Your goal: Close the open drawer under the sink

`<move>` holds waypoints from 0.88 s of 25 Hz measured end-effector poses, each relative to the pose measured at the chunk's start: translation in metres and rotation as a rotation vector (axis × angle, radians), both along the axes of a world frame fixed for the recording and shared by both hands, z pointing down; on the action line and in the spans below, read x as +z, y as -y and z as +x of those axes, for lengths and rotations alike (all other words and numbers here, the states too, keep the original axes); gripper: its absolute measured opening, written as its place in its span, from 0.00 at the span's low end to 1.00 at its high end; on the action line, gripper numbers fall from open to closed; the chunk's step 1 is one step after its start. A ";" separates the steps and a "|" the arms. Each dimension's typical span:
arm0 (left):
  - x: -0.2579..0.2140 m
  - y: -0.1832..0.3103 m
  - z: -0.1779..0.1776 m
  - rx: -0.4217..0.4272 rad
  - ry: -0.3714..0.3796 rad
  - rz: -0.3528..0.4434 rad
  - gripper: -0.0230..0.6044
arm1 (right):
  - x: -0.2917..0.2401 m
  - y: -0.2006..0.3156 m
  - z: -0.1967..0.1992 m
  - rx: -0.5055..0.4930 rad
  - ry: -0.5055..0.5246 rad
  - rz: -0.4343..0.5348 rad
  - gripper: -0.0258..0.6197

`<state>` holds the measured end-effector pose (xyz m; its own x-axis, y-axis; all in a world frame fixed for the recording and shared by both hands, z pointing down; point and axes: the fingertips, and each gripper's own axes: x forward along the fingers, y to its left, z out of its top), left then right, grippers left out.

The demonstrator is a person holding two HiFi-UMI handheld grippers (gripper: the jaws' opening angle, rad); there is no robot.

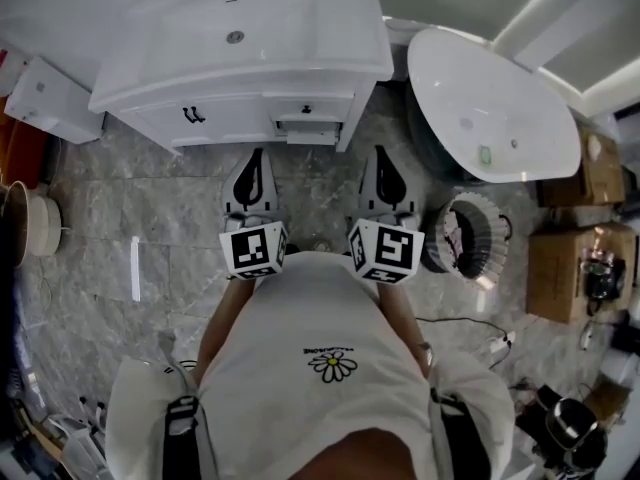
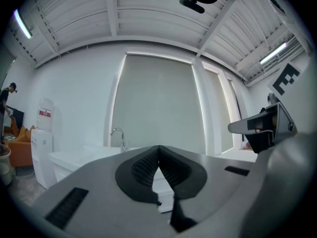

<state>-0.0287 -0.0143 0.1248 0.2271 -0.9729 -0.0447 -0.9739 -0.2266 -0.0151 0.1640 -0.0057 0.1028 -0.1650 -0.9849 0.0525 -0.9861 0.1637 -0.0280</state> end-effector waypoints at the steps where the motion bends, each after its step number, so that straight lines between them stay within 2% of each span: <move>1: -0.001 0.000 0.001 -0.001 0.002 0.003 0.07 | 0.004 -0.003 0.002 0.001 -0.002 -0.008 0.09; 6: -0.008 -0.002 0.006 -0.006 0.003 0.025 0.07 | 0.020 -0.007 0.004 -0.014 -0.003 -0.054 0.09; 17: 0.002 -0.014 0.001 -0.028 0.010 0.006 0.07 | 0.043 -0.011 -0.009 -0.058 -0.019 -0.130 0.09; 22: 0.003 -0.013 -0.003 -0.033 0.014 0.013 0.07 | 0.050 -0.009 -0.007 -0.063 0.027 -0.166 0.09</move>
